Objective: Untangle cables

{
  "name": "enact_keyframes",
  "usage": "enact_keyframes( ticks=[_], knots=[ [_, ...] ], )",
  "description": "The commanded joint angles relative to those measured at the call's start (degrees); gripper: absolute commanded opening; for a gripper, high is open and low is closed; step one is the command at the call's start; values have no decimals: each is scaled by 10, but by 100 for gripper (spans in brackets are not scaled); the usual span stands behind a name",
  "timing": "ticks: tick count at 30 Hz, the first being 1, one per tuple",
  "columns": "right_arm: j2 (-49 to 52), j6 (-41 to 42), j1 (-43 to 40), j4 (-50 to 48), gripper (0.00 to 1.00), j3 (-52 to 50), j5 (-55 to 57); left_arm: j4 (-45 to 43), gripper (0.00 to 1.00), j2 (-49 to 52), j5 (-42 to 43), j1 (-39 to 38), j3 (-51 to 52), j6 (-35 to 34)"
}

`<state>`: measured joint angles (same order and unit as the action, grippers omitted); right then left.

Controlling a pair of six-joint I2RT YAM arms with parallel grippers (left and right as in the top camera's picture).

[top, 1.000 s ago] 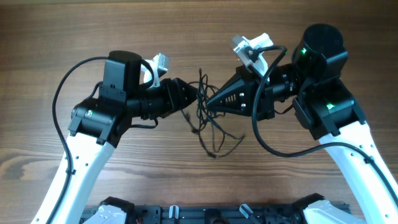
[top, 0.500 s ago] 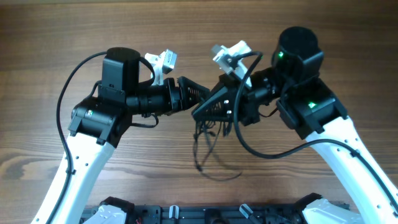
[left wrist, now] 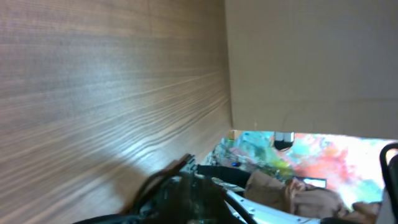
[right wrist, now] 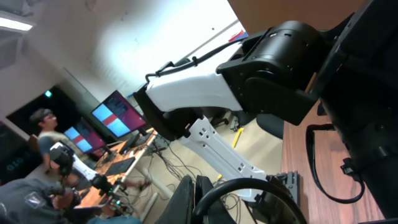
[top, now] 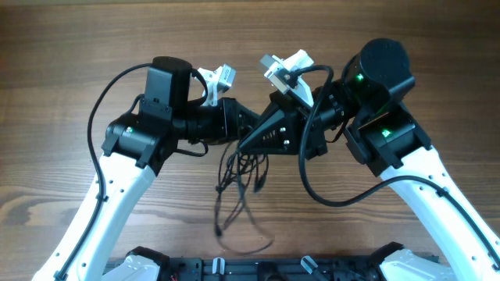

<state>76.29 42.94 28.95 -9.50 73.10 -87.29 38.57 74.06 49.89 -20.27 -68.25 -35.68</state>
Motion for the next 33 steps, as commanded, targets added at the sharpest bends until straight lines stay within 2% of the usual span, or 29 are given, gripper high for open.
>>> enact_keyframes(
  ticks=[1,8,12,18,20,23,25,28,30,31,33],
  knots=[
    [4,7,0,-3,4,-1,-12,0,4,2,-2,2,-4,10],
    [4,-30,-3,31,4,-5,-12,59,4,2,-99,44,-4,-30],
    [5,-76,-19,121,4,-5,16,110,4,2,-136,78,-4,-42],
    [5,-105,-35,263,4,-5,151,151,4,2,-198,97,-4,-42],
    [5,-108,-41,323,4,-5,225,159,4,2,-218,101,-4,-43],
    [5,-109,-56,453,4,-5,402,166,4,2,-228,111,-4,-43],
    [5,-111,-63,492,4,-5,441,167,4,2,-228,115,-4,-43],
    [4,-117,-67,494,4,-5,422,165,4,2,-225,115,-4,-43],
    [4,-117,-67,475,4,-5,393,165,11,2,-216,115,-4,-42],
    [4,-117,-67,463,4,-5,374,165,20,2,-210,115,-4,-42],
    [4,-116,-67,435,4,-5,336,165,46,2,-200,115,-4,-42]
  ],
)
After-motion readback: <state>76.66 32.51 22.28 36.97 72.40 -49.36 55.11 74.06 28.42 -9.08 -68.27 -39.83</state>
